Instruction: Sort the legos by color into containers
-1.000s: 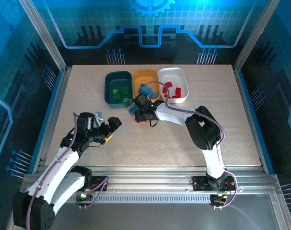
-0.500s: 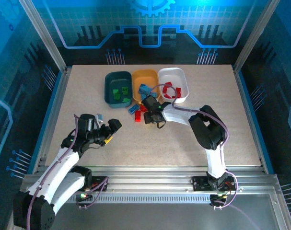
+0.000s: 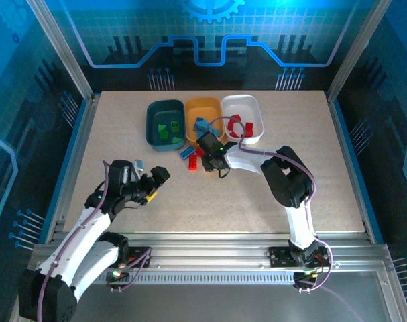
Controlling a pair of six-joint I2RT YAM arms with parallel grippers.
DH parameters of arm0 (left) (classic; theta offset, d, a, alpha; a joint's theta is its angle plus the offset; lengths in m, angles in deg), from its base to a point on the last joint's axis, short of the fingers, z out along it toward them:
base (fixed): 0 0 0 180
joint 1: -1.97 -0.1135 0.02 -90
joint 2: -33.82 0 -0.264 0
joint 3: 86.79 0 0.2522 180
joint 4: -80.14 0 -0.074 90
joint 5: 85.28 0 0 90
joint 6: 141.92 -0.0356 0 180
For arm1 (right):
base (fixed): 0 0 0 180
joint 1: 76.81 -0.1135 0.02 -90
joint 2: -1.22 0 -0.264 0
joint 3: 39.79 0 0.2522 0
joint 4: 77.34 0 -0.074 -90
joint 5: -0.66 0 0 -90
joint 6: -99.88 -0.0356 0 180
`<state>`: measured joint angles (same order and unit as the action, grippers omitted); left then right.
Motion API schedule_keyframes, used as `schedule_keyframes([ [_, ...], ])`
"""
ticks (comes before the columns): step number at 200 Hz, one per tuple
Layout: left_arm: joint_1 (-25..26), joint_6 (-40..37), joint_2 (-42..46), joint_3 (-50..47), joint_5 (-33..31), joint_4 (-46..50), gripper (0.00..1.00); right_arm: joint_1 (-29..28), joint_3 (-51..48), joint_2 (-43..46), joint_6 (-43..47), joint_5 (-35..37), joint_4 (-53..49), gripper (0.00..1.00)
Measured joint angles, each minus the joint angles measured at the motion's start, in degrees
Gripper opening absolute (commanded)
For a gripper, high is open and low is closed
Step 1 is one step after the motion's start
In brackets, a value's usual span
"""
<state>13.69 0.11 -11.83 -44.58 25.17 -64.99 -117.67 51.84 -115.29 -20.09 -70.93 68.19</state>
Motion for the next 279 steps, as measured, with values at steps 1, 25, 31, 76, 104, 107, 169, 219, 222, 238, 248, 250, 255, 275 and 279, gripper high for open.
schedule_keyframes([
  [1, 0.0, 0.0, 0.0, 0.0, 0.0, 0.0, 0.99, 0.0, -0.1, 0.1, 0.0, 0.1, 0.0, 0.36],
  [25, 0.0, 0.2, -0.6, -0.1, 0.0, -0.1, 0.99, 0.0, -1.2, 4.3, 1.2, 1.4, -0.6, 0.36],
  [31, 0.0, 0.2, -0.9, -0.1, 0.0, -0.1, 0.99, 0.0, -1.2, 5.6, 1.8, 2.1, -0.7, 0.36],
  [76, 1.5, 1.8, -4.1, -1.5, 0.0, -3.9, 0.99, 6.1, 4.2, 9.6, 5.7, 3.4, -1.3, 0.37],
  [104, 5.6, 2.6, -9.1, -2.4, 0.0, -7.8, 0.99, 16.7, 10.8, 5.6, 6.1, 0.7, -2.1, 0.38],
  [107, 6.0, 2.6, -9.7, -2.4, 0.1, -8.2, 0.99, 17.6, 11.3, 5.1, 6.1, 0.5, -2.0, 0.38],
  [169, 8.5, 3.4, -13.6, -3.2, 1.3, -15.1, 0.99, 23.3, 19.9, -4.7, 7.3, -5.4, -6.6, 0.74],
  [219, 8.5, 3.4, -13.4, -3.2, -0.1, -15.2, 0.99, 18.8, 10.0, 5.7, 6.3, -2.7, -4.2, 0.82],
  [222, 8.5, 3.4, -13.2, -3.2, -0.4, -14.9, 0.99, 17.6, 9.1, 6.8, 5.9, -2.2, -4.0, 0.83],
  [238, 8.4, 3.4, -11.5, -3.3, -3.3, -12.8, 0.99, 10.3, 5.5, 11.3, 4.3, 0.7, -2.2, 0.85],
  [248, 8.1, 3.5, -9.7, -3.5, -5.1, -10.8, 0.99, 5.0, 4.5, 12.3, 3.4, 1.6, -0.8, 0.86],
  [250, 7.9, 3.5, -9.2, -3.5, -5.5, -10.4, 0.99, 3.7, 4.4, 12.3, 2.9, 1.7, -0.6, 0.86],
  [255, 7.6, 3.6, -8.1, -3.7, -6.4, -9.2, 0.99, 1.2, 4.3, 12.0, 2.4, 1.9, 0.0, 0.86],
  [275, 5.1, 3.8, -3.6, -4.5, -9.1, -4.9, 0.99, -4.8, 5.1, 8.2, 0.2, 1.9, 0.5, 0.87],
  [279, 4.5, 3.9, -2.6, -4.6, -9.5, -4.1, 0.99, -5.3, 5.6, 7.0, -0.3, 1.8, 0.4, 0.87],
])
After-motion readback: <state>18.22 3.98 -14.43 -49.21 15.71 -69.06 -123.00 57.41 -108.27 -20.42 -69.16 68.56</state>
